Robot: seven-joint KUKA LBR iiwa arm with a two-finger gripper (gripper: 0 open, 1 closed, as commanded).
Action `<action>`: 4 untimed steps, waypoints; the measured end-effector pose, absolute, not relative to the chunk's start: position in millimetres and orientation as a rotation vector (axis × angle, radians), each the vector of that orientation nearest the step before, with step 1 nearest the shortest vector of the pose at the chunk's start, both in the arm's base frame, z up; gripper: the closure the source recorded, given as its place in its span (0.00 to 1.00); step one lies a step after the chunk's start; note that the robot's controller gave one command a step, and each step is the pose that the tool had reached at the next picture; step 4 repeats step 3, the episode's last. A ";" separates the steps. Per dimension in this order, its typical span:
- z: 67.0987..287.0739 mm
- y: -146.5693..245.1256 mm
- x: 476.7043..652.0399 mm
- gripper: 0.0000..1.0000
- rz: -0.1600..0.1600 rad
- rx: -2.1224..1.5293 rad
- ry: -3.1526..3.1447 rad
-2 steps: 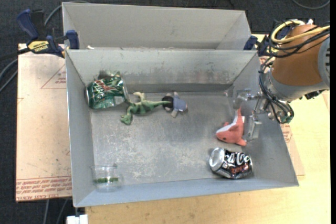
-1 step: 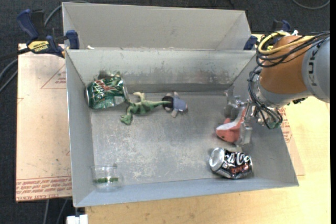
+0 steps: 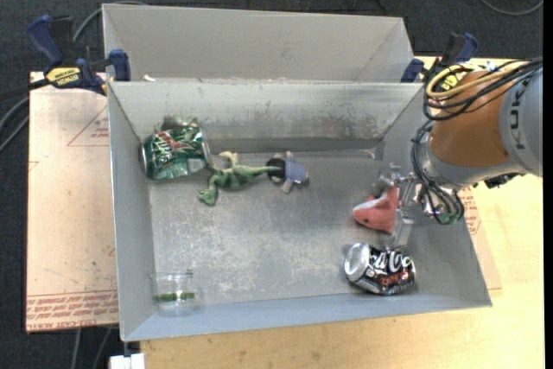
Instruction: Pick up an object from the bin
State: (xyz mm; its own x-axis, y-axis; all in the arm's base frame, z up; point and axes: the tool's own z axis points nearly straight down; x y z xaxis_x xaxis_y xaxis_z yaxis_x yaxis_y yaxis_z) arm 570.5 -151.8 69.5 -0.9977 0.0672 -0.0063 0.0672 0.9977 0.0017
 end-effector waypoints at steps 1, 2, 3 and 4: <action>72.3 -151.7 590.4 1.00 0.004 -0.078 3.136; 72.3 -151.7 590.4 1.00 0.004 -0.079 3.136; 83.9 -150.6 587.6 1.00 0.009 -0.080 3.145; 83.9 -150.6 587.6 1.00 0.009 -0.080 3.145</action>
Offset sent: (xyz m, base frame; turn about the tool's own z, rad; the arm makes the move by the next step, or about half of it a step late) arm 0.0000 0.0000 0.0000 0.0000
